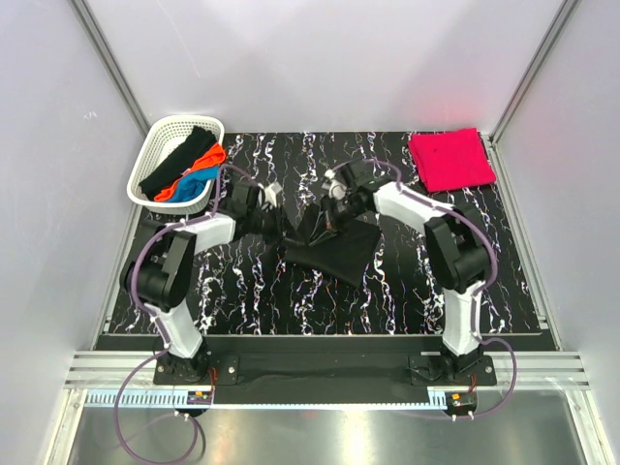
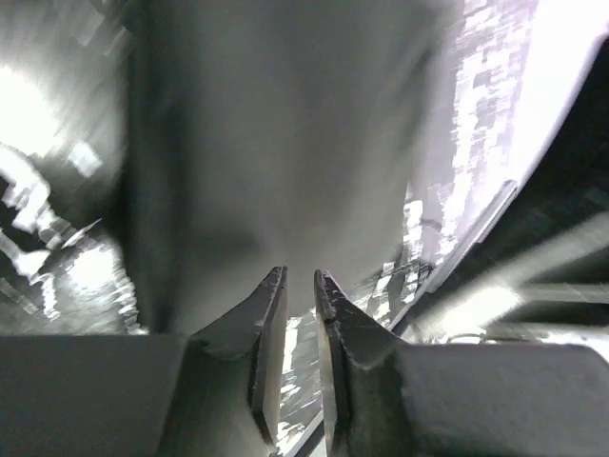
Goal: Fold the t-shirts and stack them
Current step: Fold the tshirt
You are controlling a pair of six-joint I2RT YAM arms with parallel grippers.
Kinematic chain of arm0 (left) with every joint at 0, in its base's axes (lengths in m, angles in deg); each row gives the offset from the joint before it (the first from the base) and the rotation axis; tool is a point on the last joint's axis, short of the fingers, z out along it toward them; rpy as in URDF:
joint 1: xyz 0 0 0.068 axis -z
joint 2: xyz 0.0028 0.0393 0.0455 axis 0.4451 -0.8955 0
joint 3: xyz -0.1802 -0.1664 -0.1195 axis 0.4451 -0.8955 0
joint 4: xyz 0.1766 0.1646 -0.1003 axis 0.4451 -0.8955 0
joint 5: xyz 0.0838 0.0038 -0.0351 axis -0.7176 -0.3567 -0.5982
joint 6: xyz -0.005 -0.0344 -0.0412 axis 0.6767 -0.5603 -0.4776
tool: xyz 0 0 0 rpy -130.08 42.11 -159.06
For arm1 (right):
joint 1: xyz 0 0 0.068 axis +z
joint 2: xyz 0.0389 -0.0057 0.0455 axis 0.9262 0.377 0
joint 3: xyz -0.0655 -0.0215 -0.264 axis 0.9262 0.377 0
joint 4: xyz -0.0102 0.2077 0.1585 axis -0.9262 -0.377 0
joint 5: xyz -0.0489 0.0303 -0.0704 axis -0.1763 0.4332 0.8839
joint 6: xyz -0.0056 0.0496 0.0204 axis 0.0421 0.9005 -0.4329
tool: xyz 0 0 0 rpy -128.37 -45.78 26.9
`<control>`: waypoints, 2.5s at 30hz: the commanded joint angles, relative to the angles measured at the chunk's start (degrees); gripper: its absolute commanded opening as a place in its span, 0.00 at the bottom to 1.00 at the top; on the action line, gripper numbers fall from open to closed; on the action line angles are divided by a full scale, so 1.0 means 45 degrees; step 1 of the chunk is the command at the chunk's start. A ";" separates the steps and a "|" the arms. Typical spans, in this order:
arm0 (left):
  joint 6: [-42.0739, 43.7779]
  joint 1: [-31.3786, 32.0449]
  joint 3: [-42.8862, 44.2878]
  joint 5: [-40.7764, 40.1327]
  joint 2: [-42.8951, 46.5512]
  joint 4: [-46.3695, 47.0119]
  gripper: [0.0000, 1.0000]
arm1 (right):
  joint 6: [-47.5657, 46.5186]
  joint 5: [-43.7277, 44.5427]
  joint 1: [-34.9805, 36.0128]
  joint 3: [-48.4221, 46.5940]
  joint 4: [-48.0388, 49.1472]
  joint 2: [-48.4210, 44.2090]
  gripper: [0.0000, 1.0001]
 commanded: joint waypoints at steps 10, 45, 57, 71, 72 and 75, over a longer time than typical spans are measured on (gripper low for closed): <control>0.0448 0.0102 -0.0927 0.0221 -0.1937 0.1820 0.18 | 0.0242 -0.0583 0.0436 0.2404 0.1640 0.1017 0.06; -0.0935 0.0044 -0.0559 0.1313 0.0719 0.2324 0.24 | 0.0983 -0.0308 -0.2922 0.8639 0.2402 -0.5605 0.15; -0.2520 -0.0619 0.3171 0.1685 -0.4103 0.3891 0.19 | 0.1062 -0.0913 -0.4367 0.4092 0.2441 -0.1331 0.29; -0.0218 -0.1421 0.5166 0.2233 -0.5844 0.1452 0.19 | 0.0906 -0.1051 -0.6067 0.1744 0.2364 0.2344 0.31; -0.0002 -0.1440 0.5166 0.2116 -0.5611 0.1236 0.19 | 0.0906 -0.0819 -0.6067 0.1666 0.2344 0.2151 0.31; 0.1072 -0.1460 0.4914 0.1044 -0.4110 0.0122 0.18 | 0.0828 -0.0504 -0.6048 0.1314 0.1916 0.1333 0.34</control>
